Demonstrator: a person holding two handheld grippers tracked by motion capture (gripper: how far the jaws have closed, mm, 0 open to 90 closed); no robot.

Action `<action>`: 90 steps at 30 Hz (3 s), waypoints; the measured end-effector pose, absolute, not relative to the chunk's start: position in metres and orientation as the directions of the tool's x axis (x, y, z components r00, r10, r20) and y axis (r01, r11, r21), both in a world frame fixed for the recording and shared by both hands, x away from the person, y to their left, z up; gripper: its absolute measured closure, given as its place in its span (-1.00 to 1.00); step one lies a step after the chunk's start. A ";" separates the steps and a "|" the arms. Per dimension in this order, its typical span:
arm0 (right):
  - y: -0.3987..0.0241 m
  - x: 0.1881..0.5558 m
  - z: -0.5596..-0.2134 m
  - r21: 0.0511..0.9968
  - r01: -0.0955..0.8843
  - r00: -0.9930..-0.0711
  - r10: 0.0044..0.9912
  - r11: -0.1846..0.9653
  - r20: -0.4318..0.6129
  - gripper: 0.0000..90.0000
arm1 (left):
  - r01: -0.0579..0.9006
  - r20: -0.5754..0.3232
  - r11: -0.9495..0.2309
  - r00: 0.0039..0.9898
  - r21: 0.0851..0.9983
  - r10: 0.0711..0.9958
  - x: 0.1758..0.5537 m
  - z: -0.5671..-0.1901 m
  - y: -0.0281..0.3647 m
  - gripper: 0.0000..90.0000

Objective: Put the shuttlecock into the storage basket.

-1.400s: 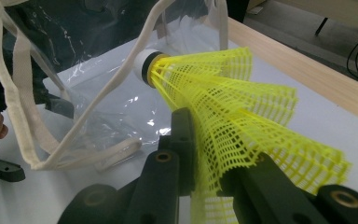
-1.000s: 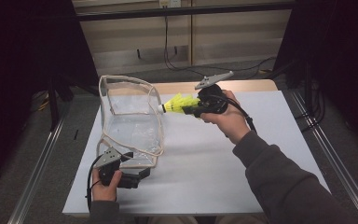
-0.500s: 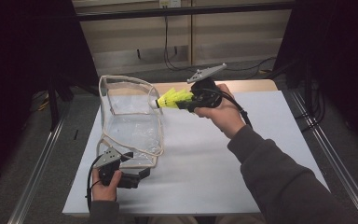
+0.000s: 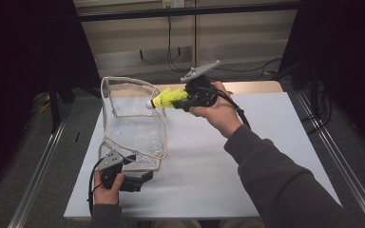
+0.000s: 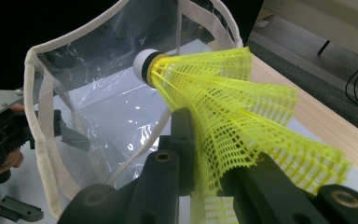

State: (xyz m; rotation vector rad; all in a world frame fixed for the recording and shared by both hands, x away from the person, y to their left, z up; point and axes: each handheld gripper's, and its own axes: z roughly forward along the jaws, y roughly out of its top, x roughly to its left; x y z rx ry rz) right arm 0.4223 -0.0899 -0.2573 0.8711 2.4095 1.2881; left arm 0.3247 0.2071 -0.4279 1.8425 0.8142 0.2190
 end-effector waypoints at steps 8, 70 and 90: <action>-0.080 0.424 -0.254 0.822 0.374 -0.787 0.615 0.429 0.038 0.83 | 0.429 -0.220 -0.208 0.751 0.879 0.622 0.325 -0.428 0.207 -0.96; -0.002 0.439 -0.260 0.789 0.326 -0.834 0.551 0.520 -0.019 0.83 | 0.429 -0.231 -0.195 0.754 0.882 0.615 0.325 -0.429 0.208 -0.96; 0.019 0.444 -0.271 0.773 0.329 -0.840 0.543 0.543 -0.024 0.83 | 0.430 -0.237 -0.188 0.754 0.883 0.612 0.325 -0.429 0.208 -0.96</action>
